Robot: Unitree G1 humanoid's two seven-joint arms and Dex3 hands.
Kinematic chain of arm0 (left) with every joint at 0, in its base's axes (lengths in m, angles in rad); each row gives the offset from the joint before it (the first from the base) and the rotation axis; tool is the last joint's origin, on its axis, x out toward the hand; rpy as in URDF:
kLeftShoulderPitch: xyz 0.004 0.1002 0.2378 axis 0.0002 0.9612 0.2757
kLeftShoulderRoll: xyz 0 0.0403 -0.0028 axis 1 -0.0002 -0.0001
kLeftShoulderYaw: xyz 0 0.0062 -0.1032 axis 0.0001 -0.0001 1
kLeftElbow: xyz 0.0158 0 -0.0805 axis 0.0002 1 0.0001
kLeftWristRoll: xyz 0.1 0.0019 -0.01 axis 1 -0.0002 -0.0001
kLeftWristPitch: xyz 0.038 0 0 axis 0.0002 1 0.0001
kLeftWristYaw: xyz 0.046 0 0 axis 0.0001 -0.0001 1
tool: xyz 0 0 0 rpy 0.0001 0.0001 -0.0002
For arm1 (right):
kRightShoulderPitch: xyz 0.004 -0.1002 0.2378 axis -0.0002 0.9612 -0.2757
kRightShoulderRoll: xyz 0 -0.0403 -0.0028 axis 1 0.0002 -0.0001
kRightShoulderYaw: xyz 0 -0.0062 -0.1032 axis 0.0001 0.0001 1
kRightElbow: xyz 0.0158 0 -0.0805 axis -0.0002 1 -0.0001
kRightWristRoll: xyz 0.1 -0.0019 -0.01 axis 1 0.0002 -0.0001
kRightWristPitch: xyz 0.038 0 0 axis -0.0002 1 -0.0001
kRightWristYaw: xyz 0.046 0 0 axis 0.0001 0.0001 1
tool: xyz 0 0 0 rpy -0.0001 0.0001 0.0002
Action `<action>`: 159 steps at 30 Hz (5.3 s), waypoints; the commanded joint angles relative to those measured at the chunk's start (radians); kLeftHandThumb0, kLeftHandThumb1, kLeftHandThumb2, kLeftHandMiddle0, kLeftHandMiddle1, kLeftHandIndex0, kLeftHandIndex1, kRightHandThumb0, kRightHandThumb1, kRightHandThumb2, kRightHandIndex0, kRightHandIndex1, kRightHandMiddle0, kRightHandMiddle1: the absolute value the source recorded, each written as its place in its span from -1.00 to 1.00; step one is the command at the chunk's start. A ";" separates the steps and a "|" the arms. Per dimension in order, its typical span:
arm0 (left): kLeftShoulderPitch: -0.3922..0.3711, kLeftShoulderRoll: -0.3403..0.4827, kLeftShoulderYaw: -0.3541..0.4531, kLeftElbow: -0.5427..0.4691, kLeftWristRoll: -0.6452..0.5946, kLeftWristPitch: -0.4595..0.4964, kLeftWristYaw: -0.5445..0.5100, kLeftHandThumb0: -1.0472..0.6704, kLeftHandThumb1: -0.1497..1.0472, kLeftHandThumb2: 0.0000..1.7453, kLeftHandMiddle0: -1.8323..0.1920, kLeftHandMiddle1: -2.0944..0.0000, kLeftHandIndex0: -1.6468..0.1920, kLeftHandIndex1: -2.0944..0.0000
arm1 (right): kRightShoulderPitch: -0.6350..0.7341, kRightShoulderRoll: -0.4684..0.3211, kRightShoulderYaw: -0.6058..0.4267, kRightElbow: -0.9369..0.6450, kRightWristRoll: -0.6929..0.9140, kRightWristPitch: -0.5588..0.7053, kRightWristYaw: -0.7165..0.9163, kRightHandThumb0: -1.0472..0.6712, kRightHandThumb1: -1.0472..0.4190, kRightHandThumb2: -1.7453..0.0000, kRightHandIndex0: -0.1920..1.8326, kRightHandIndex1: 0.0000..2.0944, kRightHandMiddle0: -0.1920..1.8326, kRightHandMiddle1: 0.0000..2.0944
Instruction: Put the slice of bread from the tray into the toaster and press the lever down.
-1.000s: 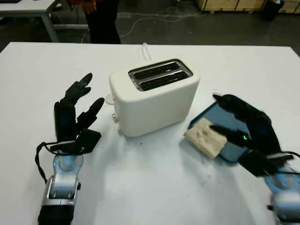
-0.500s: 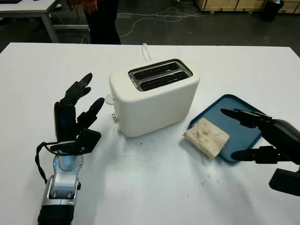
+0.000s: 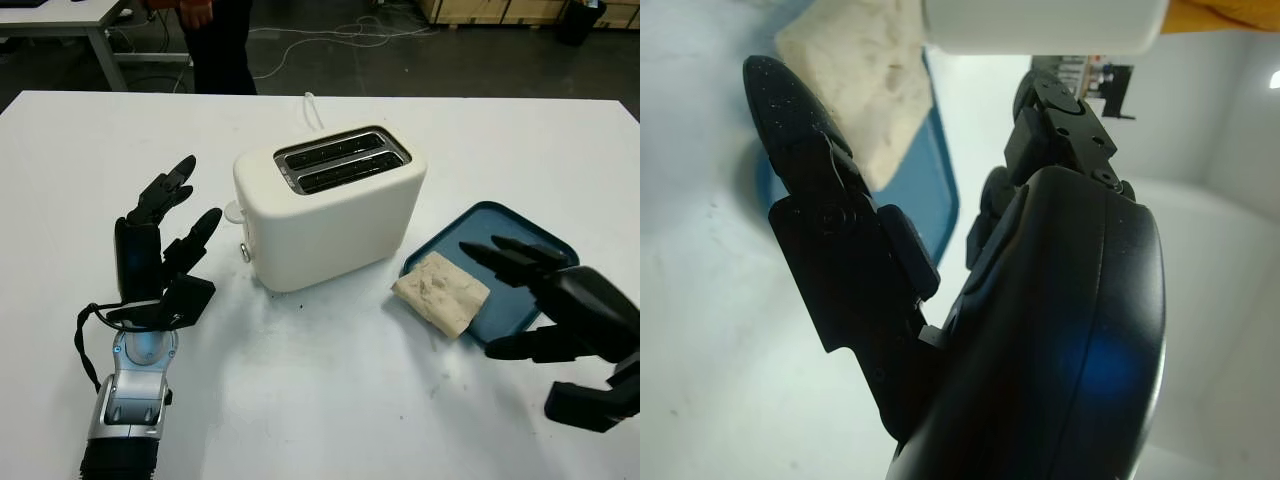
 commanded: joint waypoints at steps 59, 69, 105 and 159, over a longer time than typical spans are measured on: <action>0.004 0.000 0.006 -0.023 -0.006 -0.015 0.004 -0.45 0.79 -0.71 0.26 0.47 0.08 1.00 | -0.082 0.060 0.292 0.221 -0.613 0.099 -0.685 -0.24 -0.69 0.98 -0.38 -0.92 -0.32 -0.96; 0.009 0.001 0.007 -0.039 -0.005 -0.008 0.000 -0.45 0.79 -0.70 0.27 0.47 0.09 1.00 | -0.120 0.045 0.343 0.289 -0.676 0.083 -0.923 -0.20 -0.80 0.99 -0.11 0.01 0.14 -0.76; 0.002 -0.001 0.001 -0.018 -0.005 -0.022 0.003 -0.46 0.79 -0.71 0.27 0.46 0.08 1.00 | -0.265 -0.017 0.129 0.253 -0.124 -0.049 -0.732 -0.25 -0.83 0.69 -0.04 0.67 -0.31 0.67; 0.014 -0.014 0.005 -0.028 -0.005 -0.014 0.009 -0.47 0.79 -0.72 0.26 0.48 0.07 1.00 | -1.450 0.256 0.234 1.046 0.519 0.397 0.537 -0.13 -0.83 0.65 0.31 0.67 0.10 0.67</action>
